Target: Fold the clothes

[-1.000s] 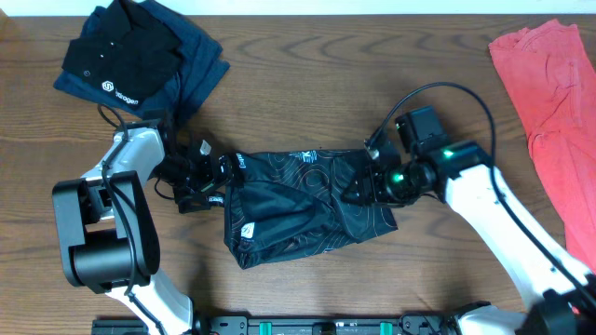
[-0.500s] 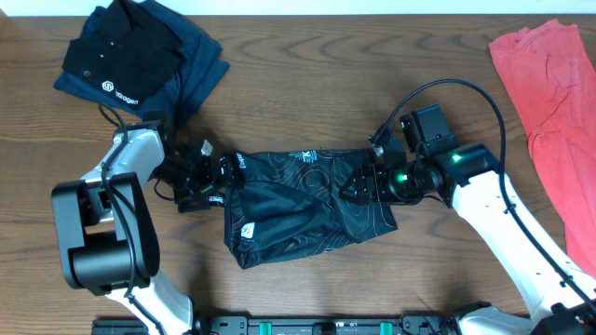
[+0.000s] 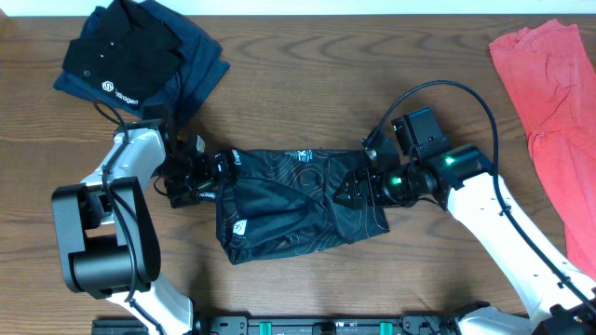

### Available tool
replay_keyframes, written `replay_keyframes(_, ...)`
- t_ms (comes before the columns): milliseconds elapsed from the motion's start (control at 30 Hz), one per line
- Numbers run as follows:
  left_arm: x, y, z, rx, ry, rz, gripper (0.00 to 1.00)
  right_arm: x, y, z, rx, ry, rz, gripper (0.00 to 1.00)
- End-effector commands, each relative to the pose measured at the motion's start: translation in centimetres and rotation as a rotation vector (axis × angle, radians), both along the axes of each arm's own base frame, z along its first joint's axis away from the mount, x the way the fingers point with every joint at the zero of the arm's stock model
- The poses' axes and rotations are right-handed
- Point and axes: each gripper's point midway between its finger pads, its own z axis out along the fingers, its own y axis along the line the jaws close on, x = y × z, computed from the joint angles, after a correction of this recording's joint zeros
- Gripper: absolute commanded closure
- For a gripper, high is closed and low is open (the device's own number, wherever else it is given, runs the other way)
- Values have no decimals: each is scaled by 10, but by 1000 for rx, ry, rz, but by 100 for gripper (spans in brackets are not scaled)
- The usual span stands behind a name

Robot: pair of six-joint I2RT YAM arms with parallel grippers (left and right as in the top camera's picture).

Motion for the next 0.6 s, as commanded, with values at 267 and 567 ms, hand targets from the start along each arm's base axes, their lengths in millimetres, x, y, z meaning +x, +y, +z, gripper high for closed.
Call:
replay_keyframes(267,-38,-26,-36,-26,114,-144,2,1,1,3,-6,-31,29,14)
replay_keyframes(567,-43,-28,-38,-17,124,-160,2,-3,4,2,-7,-34,49,14)
